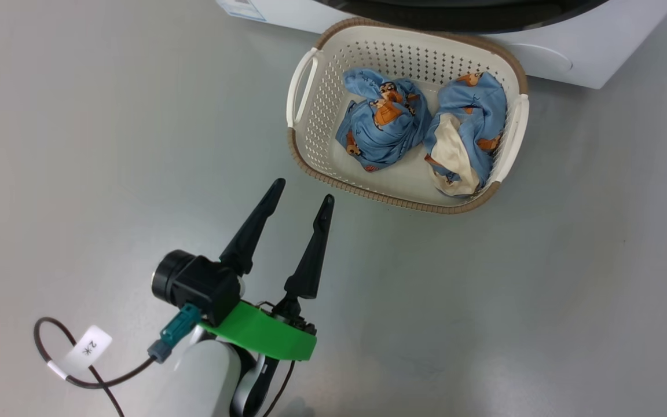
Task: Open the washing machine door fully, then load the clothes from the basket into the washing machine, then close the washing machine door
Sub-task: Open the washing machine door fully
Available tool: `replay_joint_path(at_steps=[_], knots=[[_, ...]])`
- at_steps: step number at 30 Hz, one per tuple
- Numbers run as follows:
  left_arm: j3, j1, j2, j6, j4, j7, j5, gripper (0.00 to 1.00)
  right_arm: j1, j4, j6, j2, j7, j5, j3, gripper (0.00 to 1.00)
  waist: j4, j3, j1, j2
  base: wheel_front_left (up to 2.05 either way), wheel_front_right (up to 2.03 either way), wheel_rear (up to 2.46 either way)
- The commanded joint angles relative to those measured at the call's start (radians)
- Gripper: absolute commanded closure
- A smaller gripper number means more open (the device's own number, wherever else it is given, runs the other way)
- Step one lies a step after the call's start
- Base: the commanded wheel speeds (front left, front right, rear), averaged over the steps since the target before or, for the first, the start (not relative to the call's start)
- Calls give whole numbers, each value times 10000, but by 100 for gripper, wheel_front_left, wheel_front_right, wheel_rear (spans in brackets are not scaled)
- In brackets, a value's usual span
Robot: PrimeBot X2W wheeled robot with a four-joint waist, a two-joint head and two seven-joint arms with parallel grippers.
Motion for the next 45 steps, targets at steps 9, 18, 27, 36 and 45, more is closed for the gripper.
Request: replay_joint_path(at_steps=[9, 18, 27, 36, 45], knots=[[222, -26, 151, 132, -151, -92, -98, 0, 449, -527, 58, 352, 358, -351, 543, 100, -39, -226, 0, 0, 0, 0, 0], [411, 293, 151, 36, 67, -92, 150, 0, 1371, -707, 58, 553, 484, -348, 941, 100, -271, -1016, 0, 0, 0, 0, 0], [996, 915, 150, -170, 281, -92, 595, 0, 2295, -946, 58, 884, 740, -212, 1320, 100, -426, -1896, 0, 0, 0, 0, 0], [1517, 1400, 150, -329, 349, -92, 934, 0, 3157, -1277, 58, 1184, 1097, -169, 1767, 100, -426, -2520, 0, 0, 0, 0, 0], [1693, 1716, 150, -384, 369, -92, 1002, 0, 3929, -1848, 58, 1490, 1398, -75, 2072, 100, -257, -2959, 0, 0, 0, 0, 0]])
